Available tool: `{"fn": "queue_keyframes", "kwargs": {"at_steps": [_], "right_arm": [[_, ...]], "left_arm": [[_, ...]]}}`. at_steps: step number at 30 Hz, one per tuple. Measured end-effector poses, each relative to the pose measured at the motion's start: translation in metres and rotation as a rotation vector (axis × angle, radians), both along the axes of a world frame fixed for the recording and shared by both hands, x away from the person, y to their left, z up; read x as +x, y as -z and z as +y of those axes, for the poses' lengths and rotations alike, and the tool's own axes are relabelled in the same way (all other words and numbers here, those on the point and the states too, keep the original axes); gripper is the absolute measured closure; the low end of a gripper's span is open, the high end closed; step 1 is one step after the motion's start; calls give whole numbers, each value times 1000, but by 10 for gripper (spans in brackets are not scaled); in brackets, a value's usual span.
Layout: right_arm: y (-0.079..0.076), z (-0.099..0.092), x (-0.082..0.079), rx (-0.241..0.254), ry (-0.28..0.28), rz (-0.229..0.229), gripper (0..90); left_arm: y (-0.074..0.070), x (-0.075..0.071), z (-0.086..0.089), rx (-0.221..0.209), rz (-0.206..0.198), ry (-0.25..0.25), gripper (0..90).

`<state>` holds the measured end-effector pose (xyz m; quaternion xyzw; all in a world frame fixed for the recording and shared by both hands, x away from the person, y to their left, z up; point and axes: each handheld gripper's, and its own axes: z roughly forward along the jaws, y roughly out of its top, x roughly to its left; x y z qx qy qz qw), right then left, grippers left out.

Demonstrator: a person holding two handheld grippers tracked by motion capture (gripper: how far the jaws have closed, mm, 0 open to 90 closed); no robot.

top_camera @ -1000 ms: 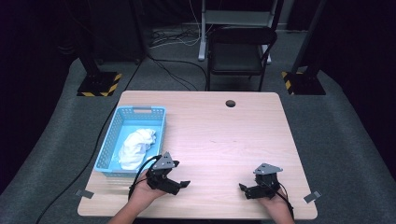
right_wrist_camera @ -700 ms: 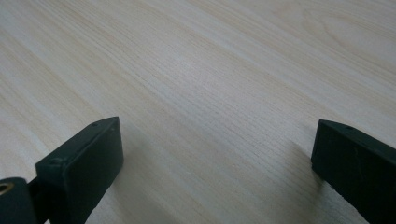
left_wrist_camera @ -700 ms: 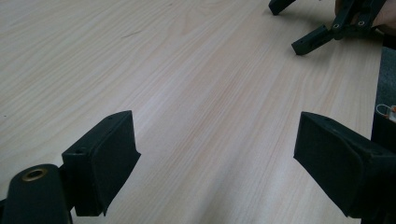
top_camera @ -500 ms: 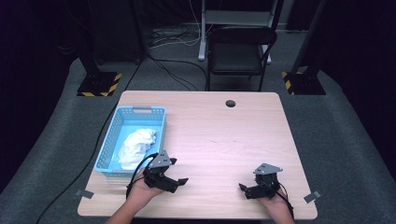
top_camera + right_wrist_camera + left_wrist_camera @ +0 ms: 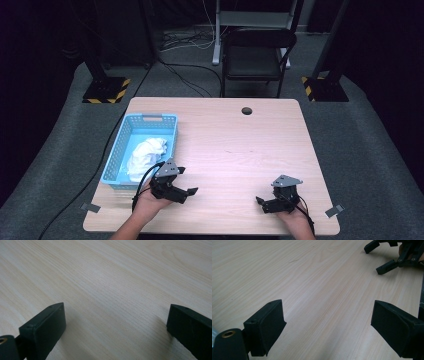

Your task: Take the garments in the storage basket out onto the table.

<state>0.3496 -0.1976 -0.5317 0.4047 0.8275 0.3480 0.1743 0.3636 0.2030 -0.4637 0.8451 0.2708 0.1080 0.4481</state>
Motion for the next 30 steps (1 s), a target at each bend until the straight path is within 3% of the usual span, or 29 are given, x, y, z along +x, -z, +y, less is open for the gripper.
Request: {"fn": "queue_keyframes", "kwargs": {"at_steps": [13, 16, 30], "right_arm": [[0, 0, 0, 0, 0, -1, 17], [0, 0, 0, 0, 0, 0, 17], [0, 0, 0, 0, 0, -1, 17]], "left_arm": [[-4, 3, 10, -7, -25, -35, 113], [-6, 4, 14, -30, -15, -47, 120], [-11, 6, 21, -12, -36, -70, 142]]}}
